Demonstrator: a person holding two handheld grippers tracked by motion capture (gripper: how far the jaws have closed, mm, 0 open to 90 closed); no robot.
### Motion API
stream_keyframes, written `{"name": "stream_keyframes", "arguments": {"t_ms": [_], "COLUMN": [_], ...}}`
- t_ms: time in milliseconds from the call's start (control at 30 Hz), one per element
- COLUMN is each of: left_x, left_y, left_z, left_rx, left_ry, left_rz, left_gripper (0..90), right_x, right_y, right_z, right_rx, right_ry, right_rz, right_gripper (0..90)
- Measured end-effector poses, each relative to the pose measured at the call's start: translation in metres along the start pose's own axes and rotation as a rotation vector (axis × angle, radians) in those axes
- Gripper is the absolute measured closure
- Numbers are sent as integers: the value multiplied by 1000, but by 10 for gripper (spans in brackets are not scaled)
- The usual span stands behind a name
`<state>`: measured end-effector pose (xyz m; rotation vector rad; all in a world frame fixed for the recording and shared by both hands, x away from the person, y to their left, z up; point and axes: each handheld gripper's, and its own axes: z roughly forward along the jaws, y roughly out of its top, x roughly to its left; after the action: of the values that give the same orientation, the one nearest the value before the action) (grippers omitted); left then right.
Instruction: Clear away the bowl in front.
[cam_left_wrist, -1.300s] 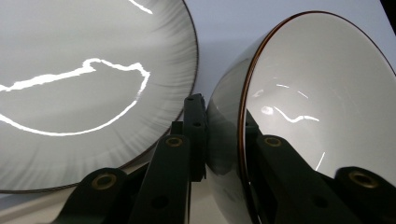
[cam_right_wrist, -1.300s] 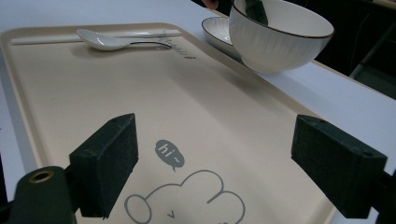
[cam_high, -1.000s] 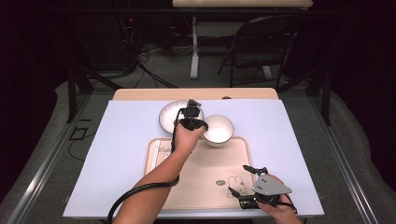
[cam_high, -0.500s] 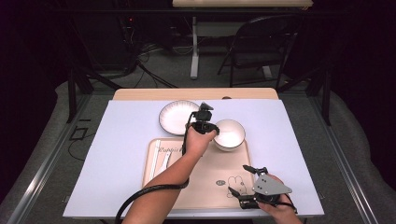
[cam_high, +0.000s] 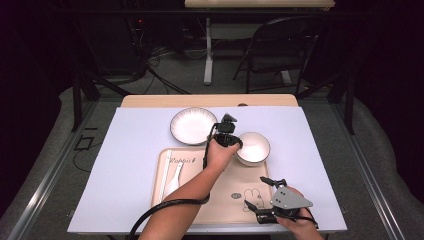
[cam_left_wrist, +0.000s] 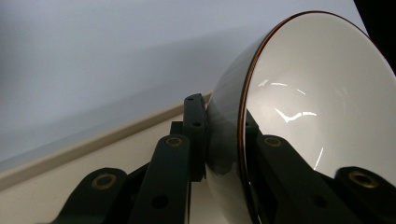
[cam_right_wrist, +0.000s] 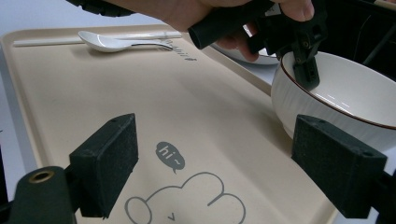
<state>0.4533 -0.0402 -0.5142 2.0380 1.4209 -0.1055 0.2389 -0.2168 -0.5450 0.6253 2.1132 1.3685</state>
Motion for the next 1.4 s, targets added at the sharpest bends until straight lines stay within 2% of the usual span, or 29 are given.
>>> {"name": "stream_keyframes", "arguments": {"t_ms": [333, 567, 733, 867, 967, 1033, 1067, 1233, 1267, 1400], "left_x": [-5, -2, -1, 2, 4, 5, 6, 8, 10, 13], "left_y": [-1, -1, 0, -1, -1, -1, -1, -2, -3, -7], "left_z": [11, 18, 19, 18, 15, 11, 9, -1, -5, -12], "left_rx": [15, 12, -2, -11, -17, -24, -29, -67, -83, -102], "left_ry": [-4, -17, -19, -47, -47, -58, -58, -61, -59, -62], "left_rz": [0, -36, -45, -54, -55, -62, -59, -43, -31, -19], "left_gripper": [810, 810, 808, 788, 746, 683, 634, 559, 516, 469], "right_x": [0, 0, 0, 0, 0, 0, 0, 0, 0, 0], "right_y": [0, 0, 0, 0, 0, 0, 0, 0, 0, 0], "right_z": [0, 0, 0, 0, 0, 0, 0, 0, 0, 0], "right_rx": [-1, -1, -1, -2, -1, 0, 1, 2, 2, 3], "right_ry": [2, 1, 1, -2, -1, 0, 0, -2, -2, -4], "right_rz": [1, 1, 1, 4, 4, 2, 3, 0, 0, 1], "right_gripper": [141, 141, 141, 141, 141, 141, 141, 141, 142, 141]}}
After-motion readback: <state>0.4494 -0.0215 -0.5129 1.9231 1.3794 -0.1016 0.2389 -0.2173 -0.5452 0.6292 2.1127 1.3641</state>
